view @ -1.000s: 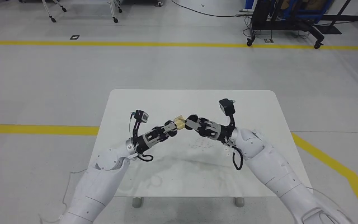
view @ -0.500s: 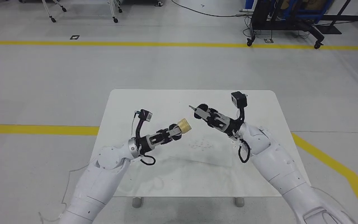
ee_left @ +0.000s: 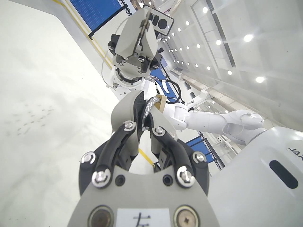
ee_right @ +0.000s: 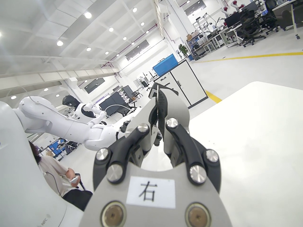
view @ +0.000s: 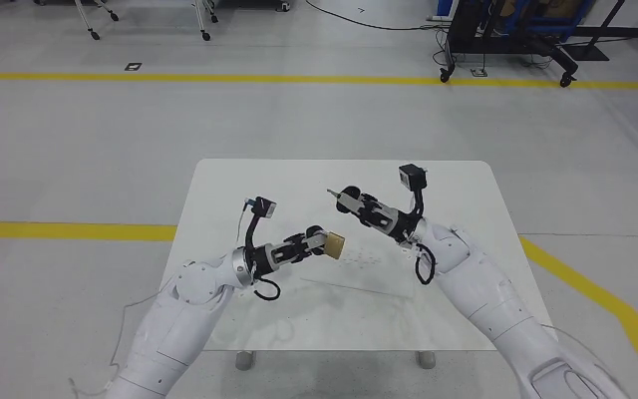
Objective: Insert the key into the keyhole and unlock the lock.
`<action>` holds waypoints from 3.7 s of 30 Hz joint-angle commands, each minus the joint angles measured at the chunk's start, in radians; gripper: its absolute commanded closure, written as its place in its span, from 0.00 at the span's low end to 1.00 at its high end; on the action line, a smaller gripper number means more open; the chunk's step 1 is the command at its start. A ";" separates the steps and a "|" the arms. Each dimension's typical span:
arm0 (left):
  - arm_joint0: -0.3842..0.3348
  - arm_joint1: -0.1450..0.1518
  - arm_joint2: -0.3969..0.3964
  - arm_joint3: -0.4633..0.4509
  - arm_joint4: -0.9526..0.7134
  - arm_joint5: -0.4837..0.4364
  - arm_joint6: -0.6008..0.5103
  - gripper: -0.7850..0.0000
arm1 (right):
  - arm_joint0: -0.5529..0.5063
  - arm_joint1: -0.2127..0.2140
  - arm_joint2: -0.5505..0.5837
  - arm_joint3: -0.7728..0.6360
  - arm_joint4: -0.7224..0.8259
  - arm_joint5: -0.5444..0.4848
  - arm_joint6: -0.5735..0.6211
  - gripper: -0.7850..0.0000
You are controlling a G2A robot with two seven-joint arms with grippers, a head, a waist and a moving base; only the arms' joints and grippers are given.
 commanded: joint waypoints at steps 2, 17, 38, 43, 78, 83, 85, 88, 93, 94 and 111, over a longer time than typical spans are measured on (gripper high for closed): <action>0.005 0.000 -0.004 0.004 -0.016 0.022 0.015 1.00 | -0.010 0.001 0.005 -0.015 0.023 0.000 0.023 1.00; 0.008 -0.001 -0.009 0.036 -0.125 0.074 0.017 1.00 | -0.055 0.022 0.050 -0.138 0.140 0.000 0.292 1.00; 0.007 0.001 -0.016 0.048 -0.086 0.136 0.041 1.00 | -0.073 0.036 0.089 -0.162 0.219 0.000 0.424 1.00; -0.019 -0.024 0.033 0.096 -0.266 0.343 0.146 1.00 | -0.125 0.042 0.099 -0.172 0.340 0.039 0.395 1.00; -0.142 -0.103 0.174 0.217 -0.373 0.510 0.343 1.00 | -0.337 0.096 0.215 -0.380 0.228 0.680 0.317 1.00; -0.139 -0.108 0.167 0.215 -0.337 0.464 0.386 1.00 | -0.361 0.089 0.210 -0.394 0.198 0.742 0.194 1.00; -0.139 -0.110 0.166 0.215 -0.326 0.465 0.390 1.00 | -0.366 0.087 0.203 -0.396 0.204 0.774 0.185 1.00; -0.138 -0.112 0.166 0.216 -0.310 0.467 0.393 1.00 | -0.354 0.081 0.192 -0.384 0.207 0.810 0.164 1.00; -0.137 -0.116 0.164 0.218 -0.295 0.474 0.394 1.00 | -0.341 0.073 0.185 -0.374 0.202 0.819 0.119 1.00; -0.139 -0.116 0.164 0.219 -0.279 0.476 0.400 1.00 | -0.341 0.072 0.183 -0.374 0.206 0.820 0.114 1.00; -0.130 -0.124 0.143 0.212 -0.222 0.476 0.413 1.00 | -0.338 0.061 0.184 -0.372 0.200 0.856 0.128 1.00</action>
